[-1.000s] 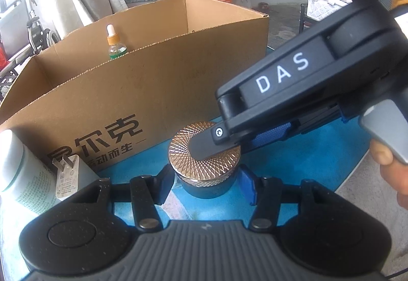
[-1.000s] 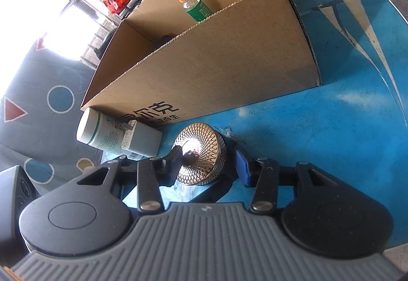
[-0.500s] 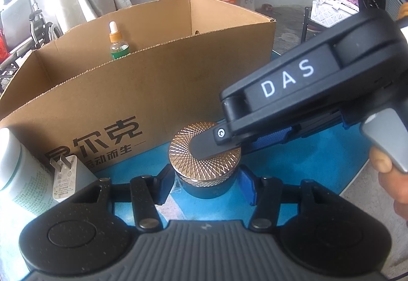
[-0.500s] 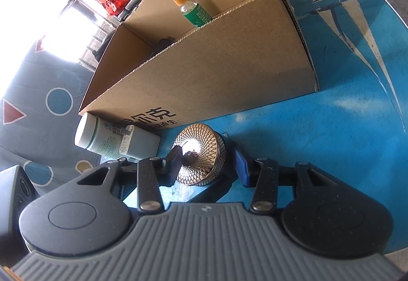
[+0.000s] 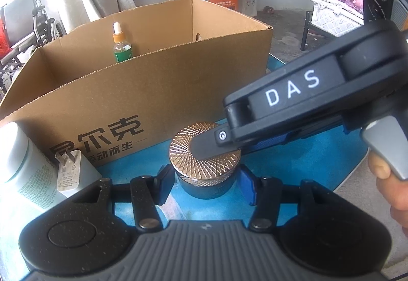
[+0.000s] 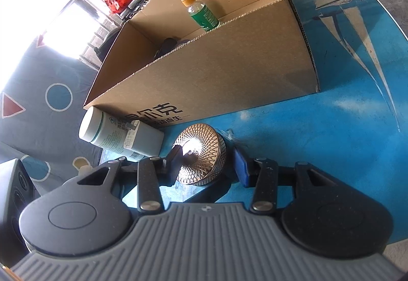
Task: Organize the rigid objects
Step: 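Carry the gold-lidded jar with the right gripper into the box and release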
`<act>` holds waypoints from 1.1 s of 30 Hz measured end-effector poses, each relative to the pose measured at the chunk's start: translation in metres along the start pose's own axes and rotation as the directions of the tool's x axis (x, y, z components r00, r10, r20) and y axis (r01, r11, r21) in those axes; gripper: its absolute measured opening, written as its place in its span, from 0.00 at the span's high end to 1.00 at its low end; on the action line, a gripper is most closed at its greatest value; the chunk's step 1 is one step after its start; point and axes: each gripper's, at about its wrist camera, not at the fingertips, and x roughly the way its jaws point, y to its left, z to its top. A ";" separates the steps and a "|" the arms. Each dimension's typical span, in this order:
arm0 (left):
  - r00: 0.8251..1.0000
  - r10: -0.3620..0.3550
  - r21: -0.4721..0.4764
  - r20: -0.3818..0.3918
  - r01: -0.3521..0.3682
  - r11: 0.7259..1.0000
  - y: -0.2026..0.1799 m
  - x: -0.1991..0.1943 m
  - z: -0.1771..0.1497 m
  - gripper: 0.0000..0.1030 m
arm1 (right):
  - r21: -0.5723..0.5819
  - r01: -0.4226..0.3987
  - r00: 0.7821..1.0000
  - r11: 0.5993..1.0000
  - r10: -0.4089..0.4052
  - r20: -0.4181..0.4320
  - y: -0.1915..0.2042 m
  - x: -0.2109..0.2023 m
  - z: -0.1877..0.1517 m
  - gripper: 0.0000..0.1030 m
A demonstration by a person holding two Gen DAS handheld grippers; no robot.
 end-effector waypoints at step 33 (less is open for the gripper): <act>0.976 0.081 -0.034 0.203 -0.075 0.997 0.018 -0.077 0.071 0.47 | -0.238 -0.051 0.983 0.970 0.091 0.159 0.086 -0.086 0.044 0.58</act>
